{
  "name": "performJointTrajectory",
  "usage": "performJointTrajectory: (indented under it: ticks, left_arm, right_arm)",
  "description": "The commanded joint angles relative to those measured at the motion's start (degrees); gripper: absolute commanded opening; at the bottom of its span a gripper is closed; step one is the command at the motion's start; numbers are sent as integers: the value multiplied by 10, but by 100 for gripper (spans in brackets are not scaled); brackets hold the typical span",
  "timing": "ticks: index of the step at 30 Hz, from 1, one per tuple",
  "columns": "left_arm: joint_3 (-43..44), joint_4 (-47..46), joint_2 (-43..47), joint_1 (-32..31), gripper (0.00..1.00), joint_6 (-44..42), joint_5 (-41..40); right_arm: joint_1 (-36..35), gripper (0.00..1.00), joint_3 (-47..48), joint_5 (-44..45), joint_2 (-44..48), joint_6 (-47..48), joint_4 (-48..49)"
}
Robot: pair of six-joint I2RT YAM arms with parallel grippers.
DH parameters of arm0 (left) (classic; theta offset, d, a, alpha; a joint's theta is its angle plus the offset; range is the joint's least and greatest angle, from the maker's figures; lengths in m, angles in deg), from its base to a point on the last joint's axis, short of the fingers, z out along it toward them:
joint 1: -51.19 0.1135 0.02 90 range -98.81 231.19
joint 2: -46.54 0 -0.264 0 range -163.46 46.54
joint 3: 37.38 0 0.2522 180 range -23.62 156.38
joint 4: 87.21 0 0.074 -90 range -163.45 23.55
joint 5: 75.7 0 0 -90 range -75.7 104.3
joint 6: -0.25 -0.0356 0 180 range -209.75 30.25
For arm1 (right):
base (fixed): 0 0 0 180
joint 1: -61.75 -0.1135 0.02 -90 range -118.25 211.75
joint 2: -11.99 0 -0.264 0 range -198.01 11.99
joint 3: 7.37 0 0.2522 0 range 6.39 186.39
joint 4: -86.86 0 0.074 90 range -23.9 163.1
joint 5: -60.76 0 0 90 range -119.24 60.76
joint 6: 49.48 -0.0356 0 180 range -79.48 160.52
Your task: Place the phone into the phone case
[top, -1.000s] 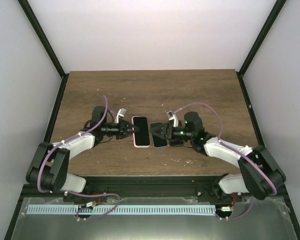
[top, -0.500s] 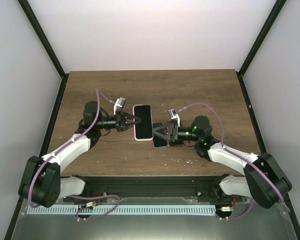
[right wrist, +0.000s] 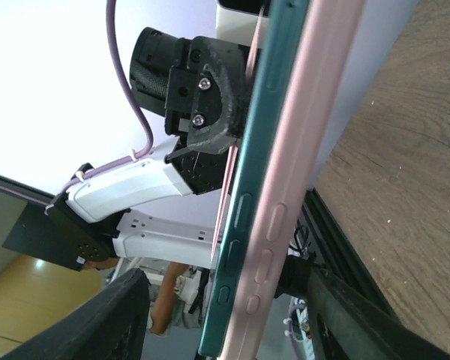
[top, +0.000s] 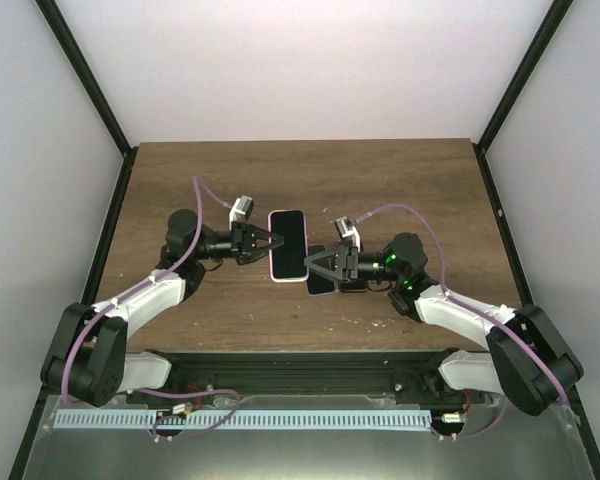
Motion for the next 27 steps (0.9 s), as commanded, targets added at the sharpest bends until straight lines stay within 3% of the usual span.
performJointTrajectory:
  ticks: [1,11,20,27]
  left_arm:
    - [-3,-64,5,-3,17,10,6]
    - [-2,-86,13,-3,22,26,17]
    - [-7,-85,12,-12,25,21,19]
    - [-9,-80,7,-19,22,0,25]
  right_arm:
    - [-8,54,25,-15,-7,-17,36]
    - [-14,29,29,-2,19,-8,19]
    - [-19,36,45,10,32,-1,-13]
    - [-20,12,47,12,27,0,-13]
